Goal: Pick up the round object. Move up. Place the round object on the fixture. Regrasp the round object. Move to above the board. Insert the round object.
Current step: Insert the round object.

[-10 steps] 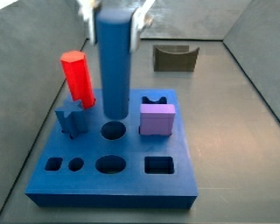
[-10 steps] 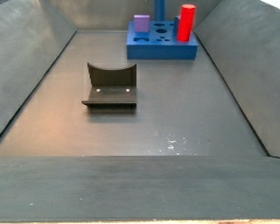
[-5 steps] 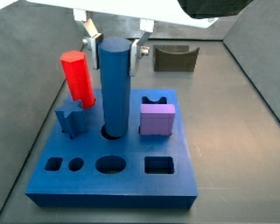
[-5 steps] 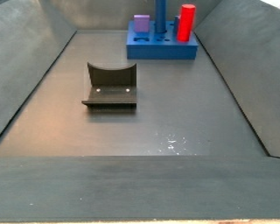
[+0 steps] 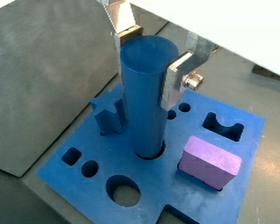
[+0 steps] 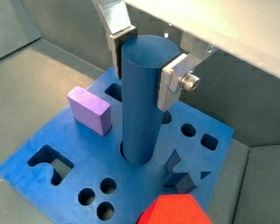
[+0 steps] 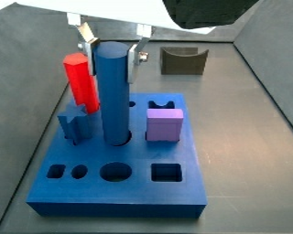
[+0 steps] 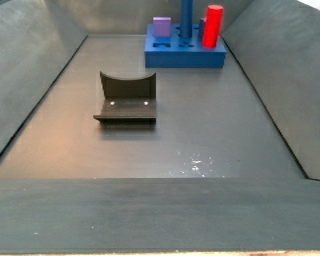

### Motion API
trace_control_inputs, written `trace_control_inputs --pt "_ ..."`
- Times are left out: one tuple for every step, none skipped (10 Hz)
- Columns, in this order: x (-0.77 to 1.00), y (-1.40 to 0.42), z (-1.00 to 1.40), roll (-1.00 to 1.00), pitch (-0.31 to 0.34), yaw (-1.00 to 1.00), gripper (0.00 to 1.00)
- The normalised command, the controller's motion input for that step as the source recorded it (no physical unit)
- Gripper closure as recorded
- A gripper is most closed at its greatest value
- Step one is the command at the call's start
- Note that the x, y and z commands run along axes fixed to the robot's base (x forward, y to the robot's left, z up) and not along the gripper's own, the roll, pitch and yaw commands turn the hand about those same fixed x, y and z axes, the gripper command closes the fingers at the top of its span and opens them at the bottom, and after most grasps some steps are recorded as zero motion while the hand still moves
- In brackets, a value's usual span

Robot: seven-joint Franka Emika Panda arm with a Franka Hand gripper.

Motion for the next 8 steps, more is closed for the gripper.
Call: trace_control_inputs --pt "0.15 0.00 -0.97 -0.06 0.000 -0.05 1.00" --pt "0.23 0.00 -1.00 -0.04 0.000 -0.13 1.00" --pt "0.29 0.00 -0.98 -0.04 0.011 -0.20 1.00" --pt "0.29 0.00 -0.96 -0.04 0.014 -0.21 1.00" --pt "0.19 0.00 -1.00 -0.04 0.000 -0.23 1.00" --pt "0.11 0.00 -1.00 -0.03 0.000 -0.21 1.00" --pt "0.05 0.00 -1.00 -0.03 0.000 -0.20 1.00" --pt "0.02 -0.03 -0.91 -0.03 0.000 -0.16 1.00"
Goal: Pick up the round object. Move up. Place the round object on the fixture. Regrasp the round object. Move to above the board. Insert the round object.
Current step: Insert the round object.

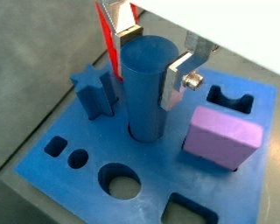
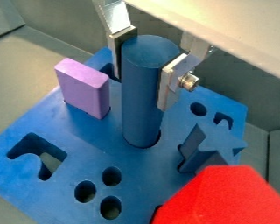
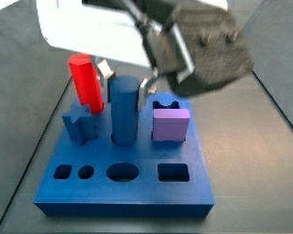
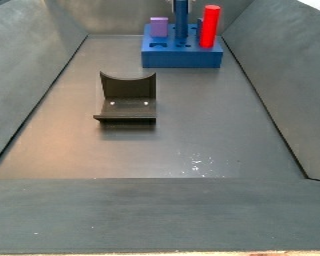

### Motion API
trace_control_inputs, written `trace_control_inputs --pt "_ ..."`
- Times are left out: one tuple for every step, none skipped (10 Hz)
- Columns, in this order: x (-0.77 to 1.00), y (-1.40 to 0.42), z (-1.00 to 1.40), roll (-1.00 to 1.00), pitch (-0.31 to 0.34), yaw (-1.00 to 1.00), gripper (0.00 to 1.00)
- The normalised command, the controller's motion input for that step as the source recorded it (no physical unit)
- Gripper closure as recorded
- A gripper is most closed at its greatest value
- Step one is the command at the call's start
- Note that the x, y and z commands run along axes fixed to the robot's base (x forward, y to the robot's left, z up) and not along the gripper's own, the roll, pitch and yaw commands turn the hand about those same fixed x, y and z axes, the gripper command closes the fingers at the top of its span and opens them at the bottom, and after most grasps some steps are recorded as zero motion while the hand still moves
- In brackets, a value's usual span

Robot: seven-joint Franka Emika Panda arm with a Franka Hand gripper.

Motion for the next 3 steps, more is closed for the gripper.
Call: trace_control_inputs --pt "0.00 -0.03 -0.22 -0.02 0.000 -0.09 1.00" --pt "0.00 0.00 -0.01 -0.02 -0.014 0.00 1.00" --pt "0.00 0.00 0.00 0.00 0.000 0.00 1.00"
